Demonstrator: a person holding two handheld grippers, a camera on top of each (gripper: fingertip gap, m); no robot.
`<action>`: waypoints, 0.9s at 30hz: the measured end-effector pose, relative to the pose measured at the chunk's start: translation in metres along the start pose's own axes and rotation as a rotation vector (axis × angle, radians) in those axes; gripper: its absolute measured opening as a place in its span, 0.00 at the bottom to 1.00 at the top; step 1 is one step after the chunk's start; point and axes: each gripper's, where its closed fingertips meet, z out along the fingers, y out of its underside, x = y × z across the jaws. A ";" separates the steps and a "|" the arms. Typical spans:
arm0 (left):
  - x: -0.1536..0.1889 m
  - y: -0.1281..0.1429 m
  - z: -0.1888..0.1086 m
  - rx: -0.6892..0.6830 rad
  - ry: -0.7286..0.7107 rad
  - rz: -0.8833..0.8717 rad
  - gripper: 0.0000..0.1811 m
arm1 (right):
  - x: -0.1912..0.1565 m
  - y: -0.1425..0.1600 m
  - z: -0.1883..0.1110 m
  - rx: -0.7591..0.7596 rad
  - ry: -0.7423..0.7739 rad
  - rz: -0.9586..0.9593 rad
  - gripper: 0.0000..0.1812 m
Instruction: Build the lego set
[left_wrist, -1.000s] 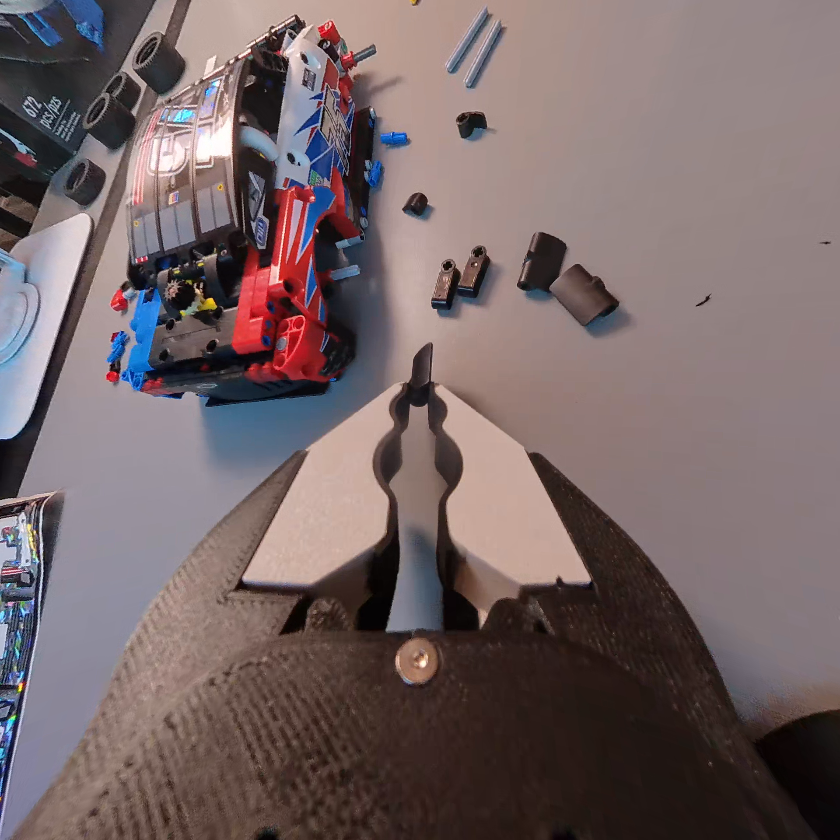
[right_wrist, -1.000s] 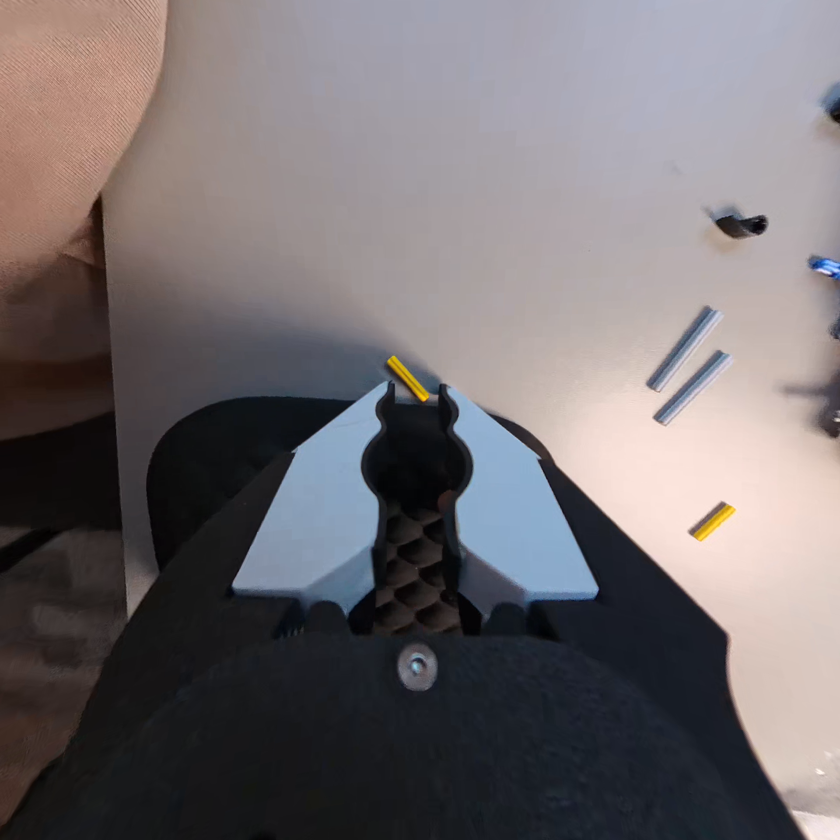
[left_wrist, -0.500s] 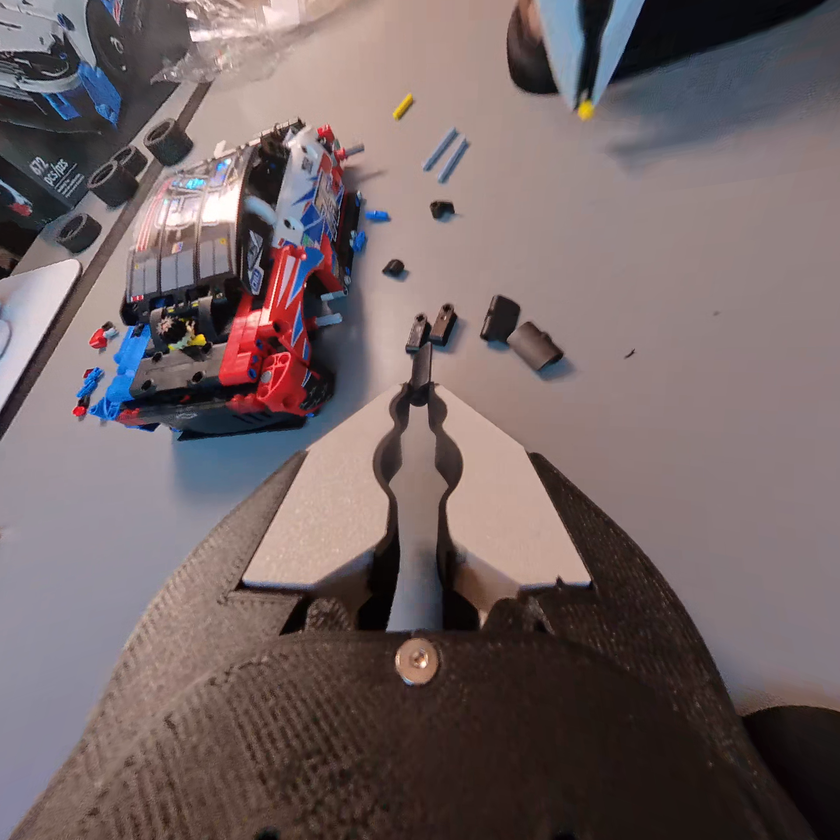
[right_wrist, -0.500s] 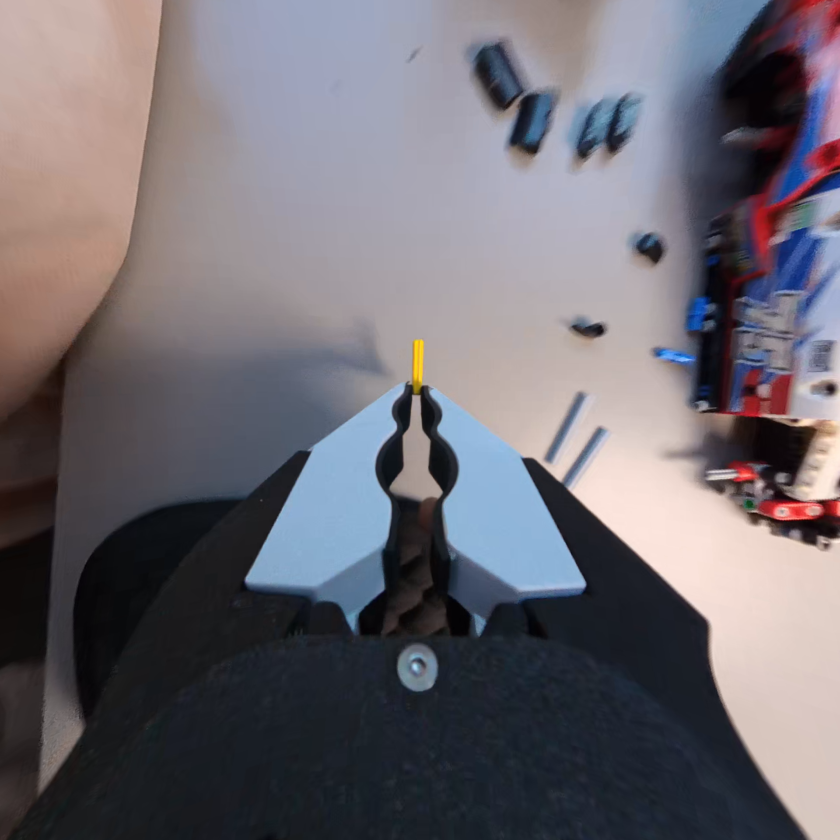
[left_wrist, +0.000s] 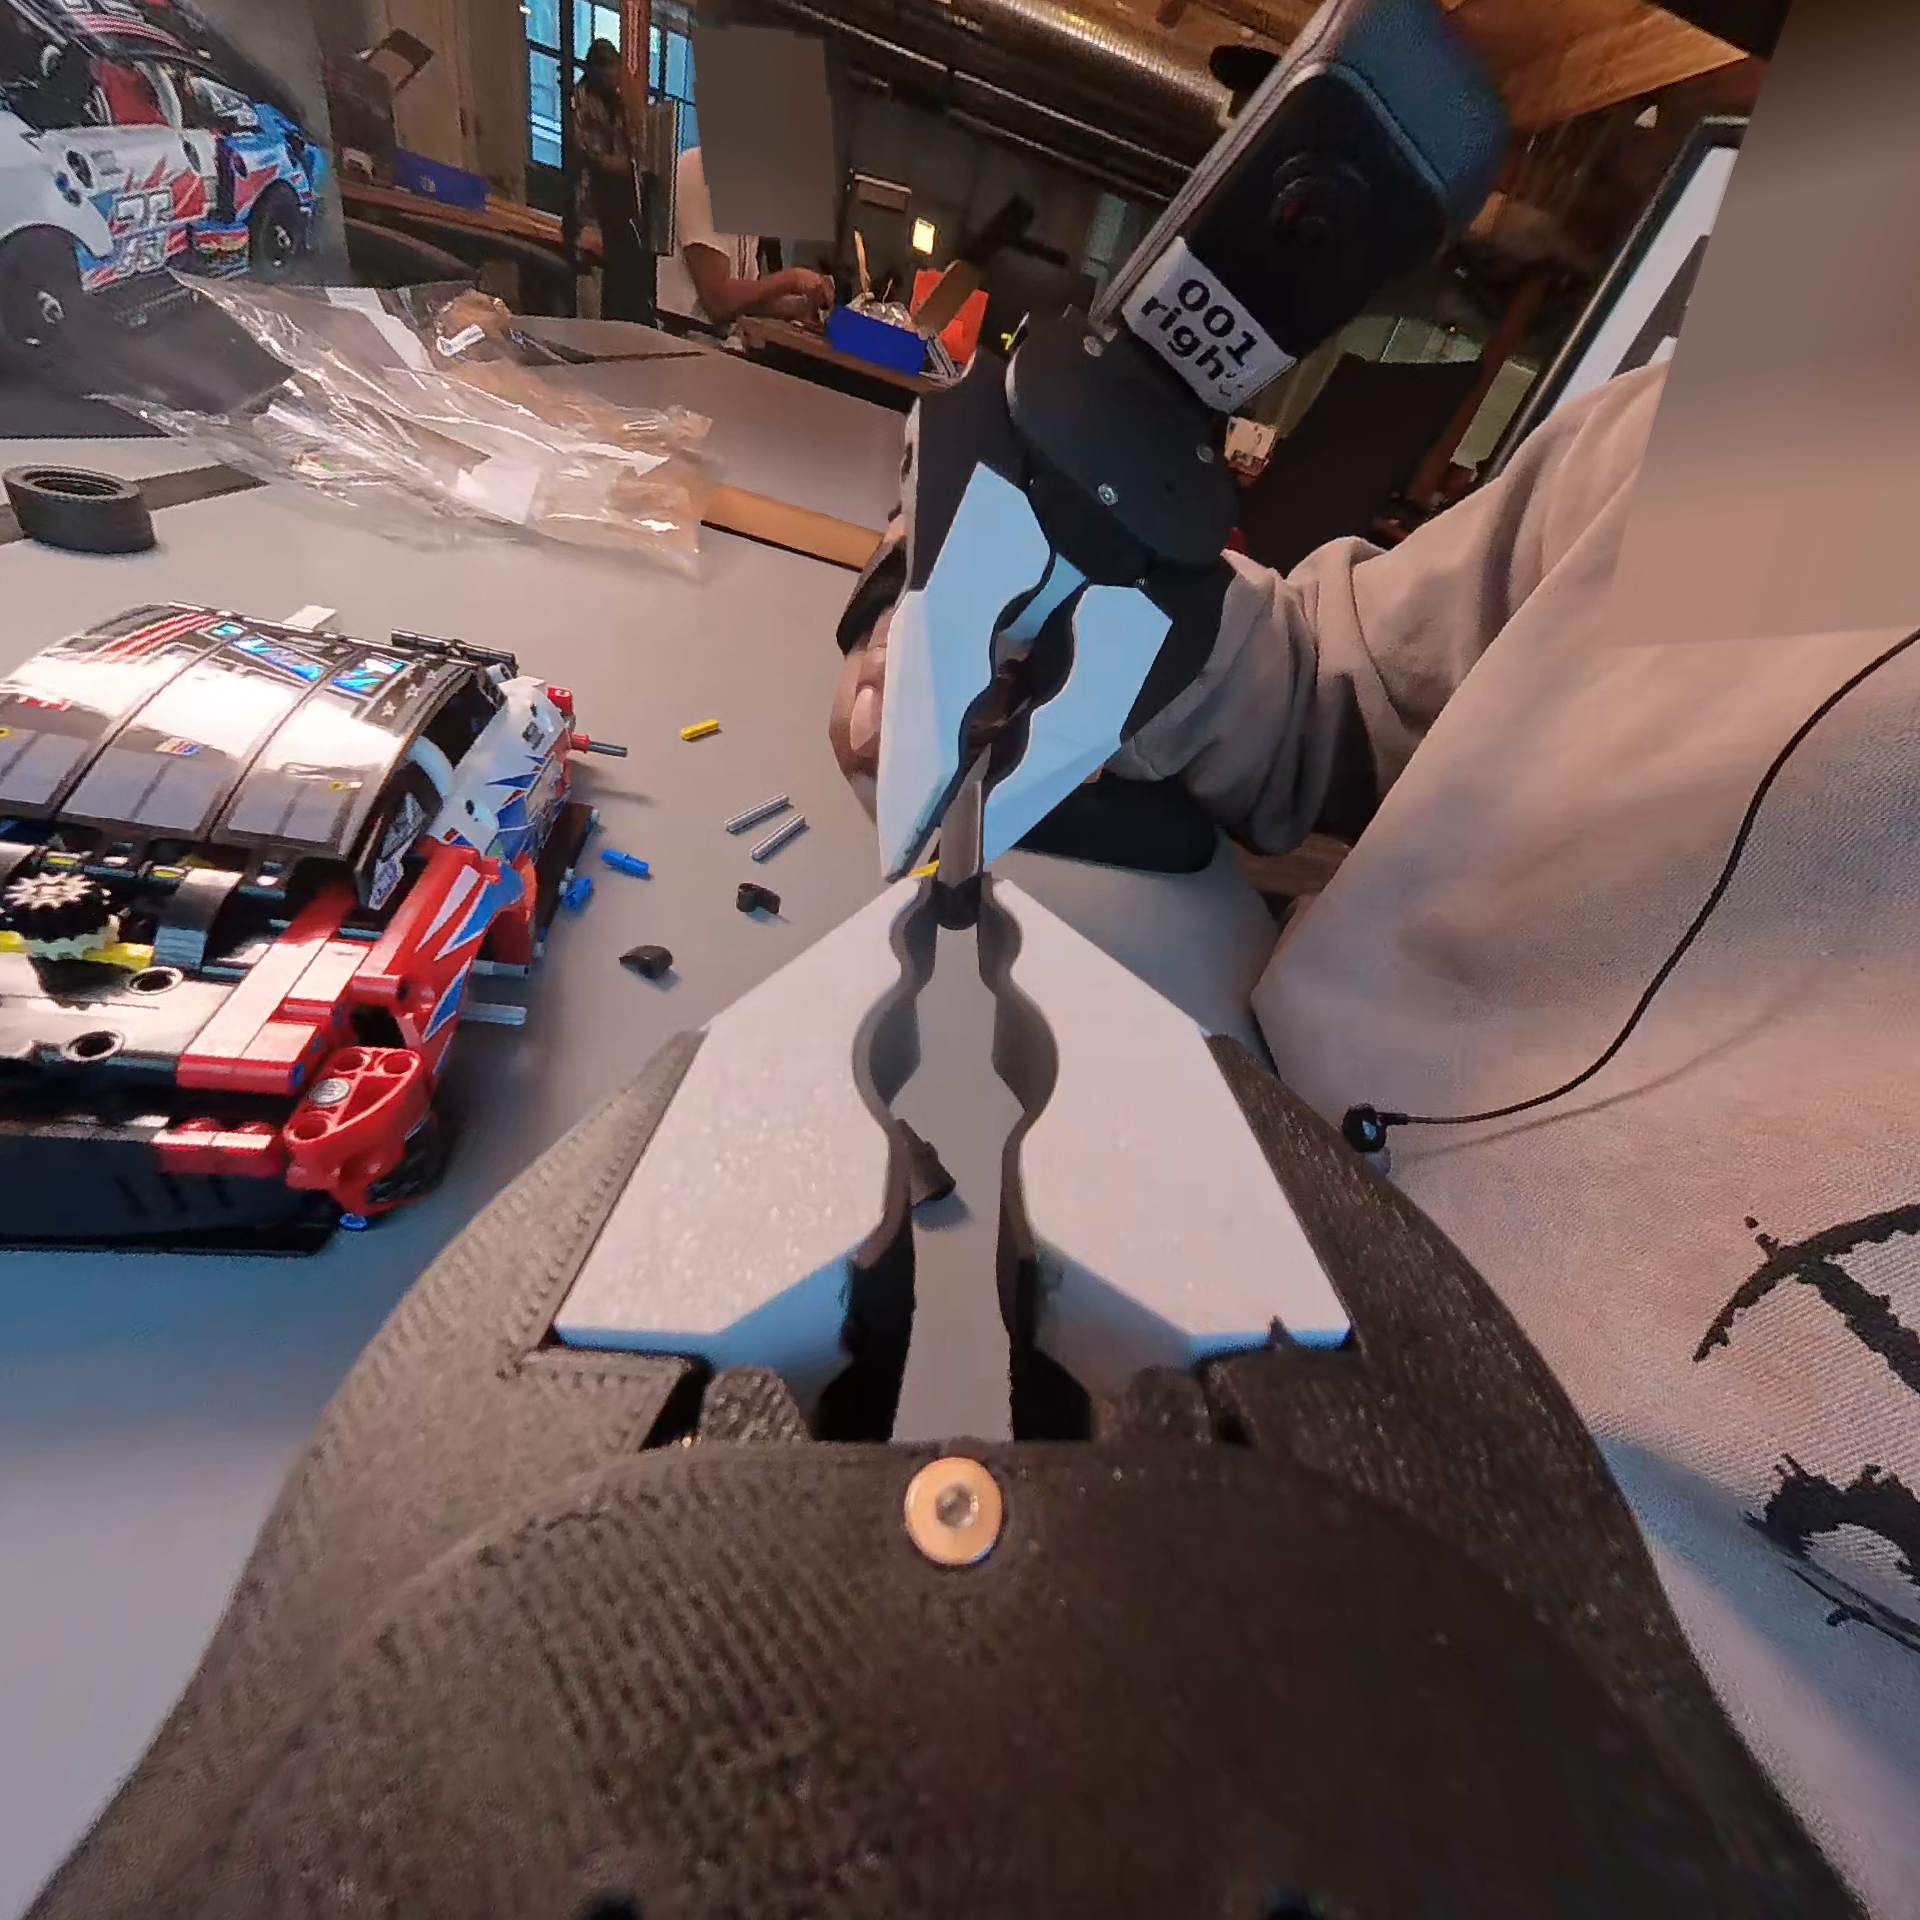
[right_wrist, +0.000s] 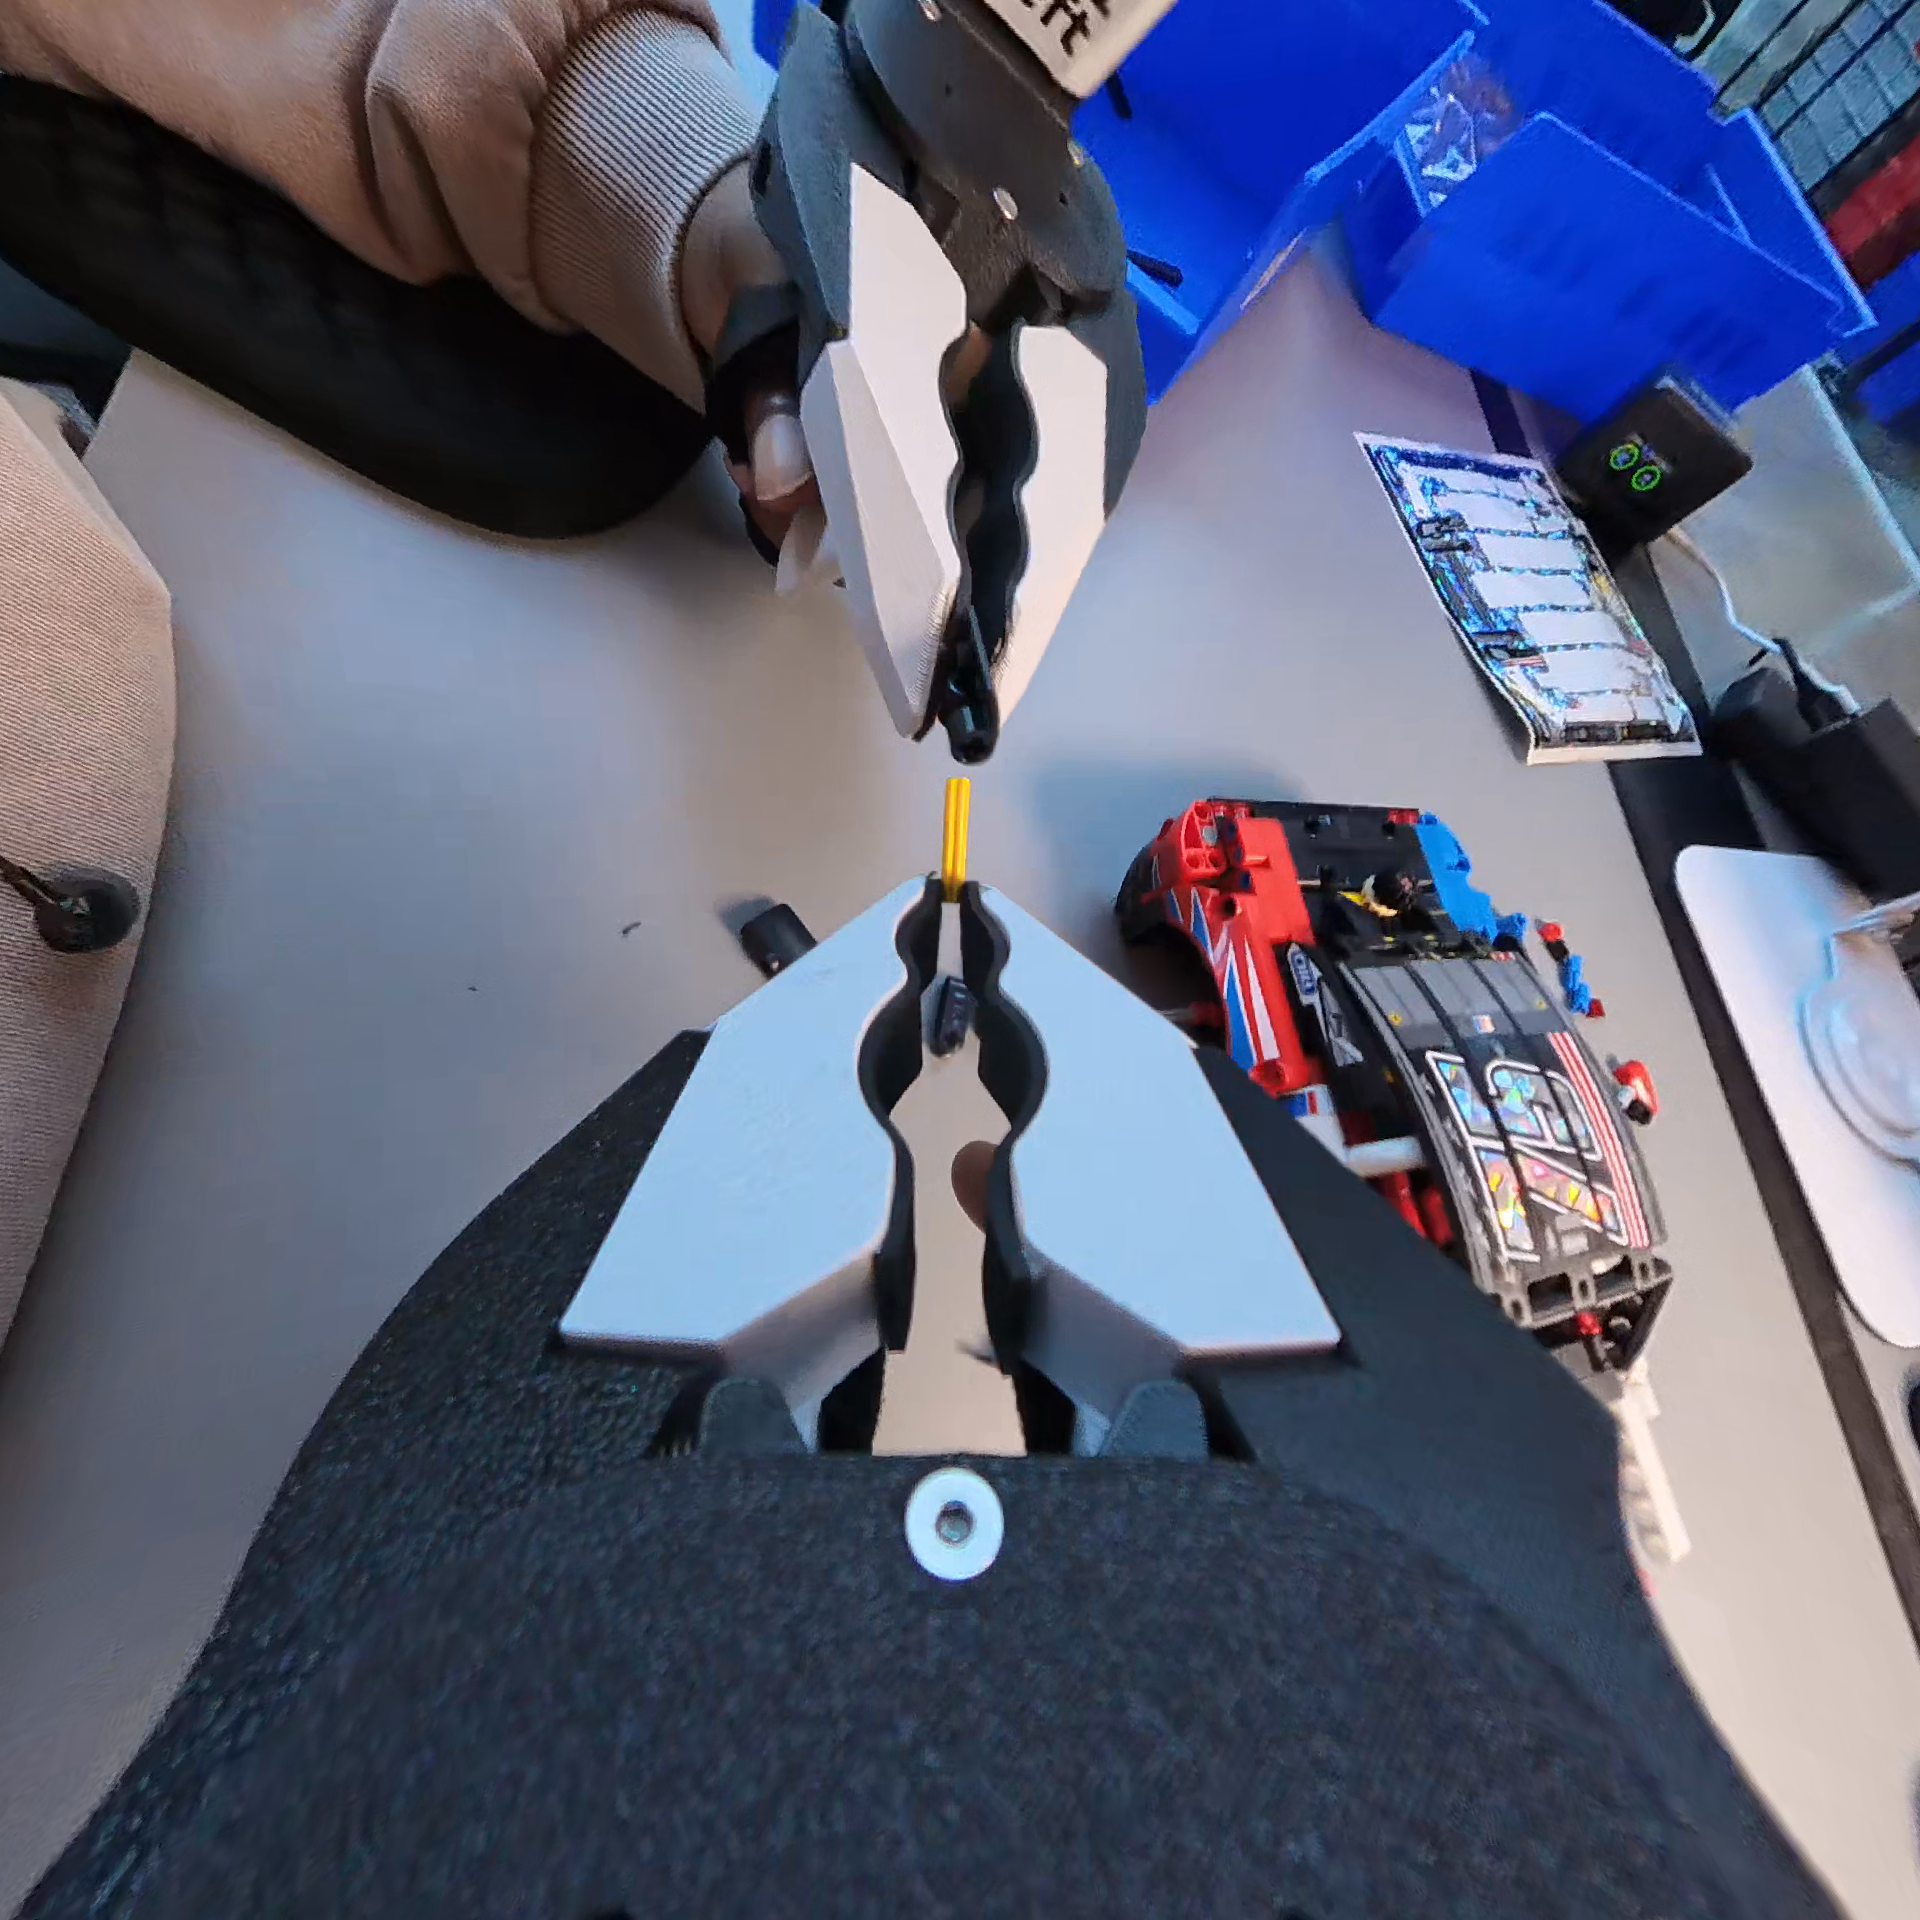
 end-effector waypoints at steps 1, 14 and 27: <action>-0.002 0.001 -0.001 -0.002 -0.004 -0.004 0.03 | 0.001 -0.001 0.001 -0.002 0.001 -0.010 0.01; -0.016 0.023 0.008 -0.139 -0.063 -0.079 0.03 | 0.005 0.019 0.000 -0.166 -0.128 0.004 0.00; -0.020 0.038 0.014 -0.232 -0.110 -0.077 0.03 | -0.007 0.032 0.003 -0.403 -0.312 0.000 0.01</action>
